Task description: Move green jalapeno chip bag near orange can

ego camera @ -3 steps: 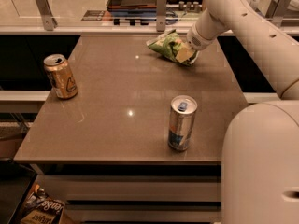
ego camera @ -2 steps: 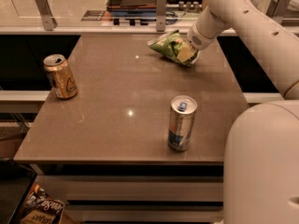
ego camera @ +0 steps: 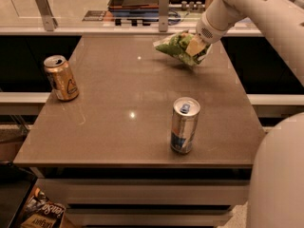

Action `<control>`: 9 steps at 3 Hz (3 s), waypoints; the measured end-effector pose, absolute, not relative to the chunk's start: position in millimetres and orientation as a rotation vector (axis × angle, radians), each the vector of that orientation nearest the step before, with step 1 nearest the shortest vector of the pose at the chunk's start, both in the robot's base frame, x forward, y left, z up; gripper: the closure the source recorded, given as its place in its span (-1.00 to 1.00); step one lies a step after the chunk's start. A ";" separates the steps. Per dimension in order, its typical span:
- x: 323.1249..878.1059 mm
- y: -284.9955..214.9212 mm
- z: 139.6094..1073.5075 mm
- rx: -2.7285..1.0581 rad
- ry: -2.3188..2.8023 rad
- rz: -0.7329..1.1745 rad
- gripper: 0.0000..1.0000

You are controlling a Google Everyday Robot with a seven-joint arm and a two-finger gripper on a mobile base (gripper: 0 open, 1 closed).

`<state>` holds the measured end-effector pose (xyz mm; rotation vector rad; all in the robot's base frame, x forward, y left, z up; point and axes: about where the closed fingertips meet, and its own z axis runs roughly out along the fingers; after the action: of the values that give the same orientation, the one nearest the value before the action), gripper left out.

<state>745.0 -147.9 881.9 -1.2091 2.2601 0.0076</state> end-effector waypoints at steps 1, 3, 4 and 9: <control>729.3 -139.0 898.4 -1.257 2.219 0.035 1.00; 683.4 -79.6 908.4 -1.446 2.121 0.150 1.00; 656.8 -44.1 908.4 -1.508 2.093 0.165 1.00; 584.3 84.5 875.1 -1.516 2.088 0.247 1.00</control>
Offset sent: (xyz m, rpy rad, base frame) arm -0.0674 0.0651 0.0395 0.0451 0.0076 0.2657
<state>584.3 84.5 875.1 -1.5161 2.0882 0.2472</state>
